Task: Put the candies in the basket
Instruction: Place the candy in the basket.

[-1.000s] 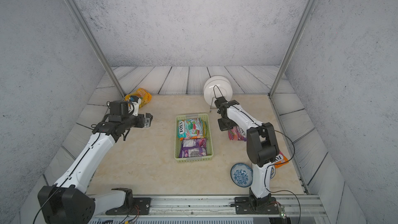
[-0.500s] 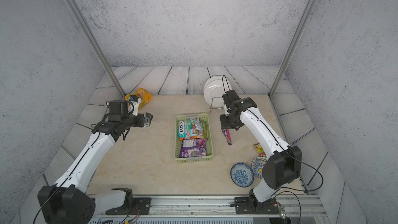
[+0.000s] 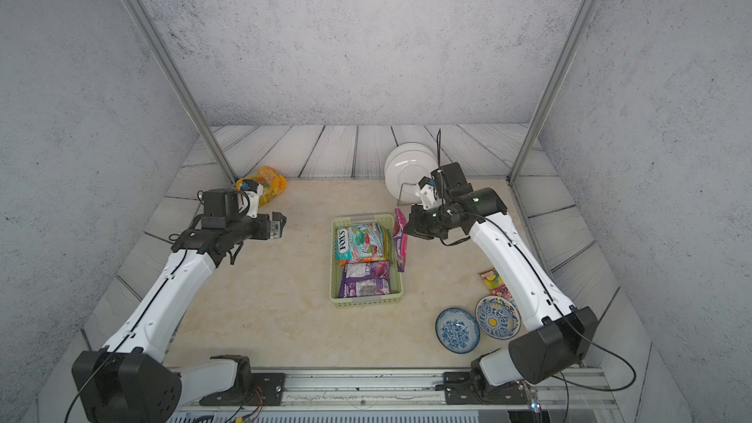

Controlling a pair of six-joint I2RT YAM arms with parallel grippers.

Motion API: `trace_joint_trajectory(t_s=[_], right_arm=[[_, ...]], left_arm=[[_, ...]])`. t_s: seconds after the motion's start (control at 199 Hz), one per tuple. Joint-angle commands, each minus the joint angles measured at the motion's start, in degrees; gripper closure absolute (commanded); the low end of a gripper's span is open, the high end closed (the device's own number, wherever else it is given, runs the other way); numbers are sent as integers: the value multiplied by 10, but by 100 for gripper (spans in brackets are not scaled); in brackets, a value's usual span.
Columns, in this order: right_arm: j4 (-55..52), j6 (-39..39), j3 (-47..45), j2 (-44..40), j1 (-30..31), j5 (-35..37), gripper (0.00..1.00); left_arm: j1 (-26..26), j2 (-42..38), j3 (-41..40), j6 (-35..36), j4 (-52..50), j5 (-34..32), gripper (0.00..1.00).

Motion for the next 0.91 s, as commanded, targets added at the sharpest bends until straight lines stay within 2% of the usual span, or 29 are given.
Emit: trace_joint_trajectory(t_s=[0.0,0.201,0.347,0.905], right_arm=[[67,57,-18,-23,11,-58,100],[84,57,-39,-5,24,-49,100],[85,61,-50,14,32,-69,100],[100,48,-94,61,63,-30,100]], left_arm=[[6,0,7,3,-1,9,1],[6,0,-1,4,9,11,0],[7,1,13,2,-9,13,1],[9,10,6,1,2,17,0]])
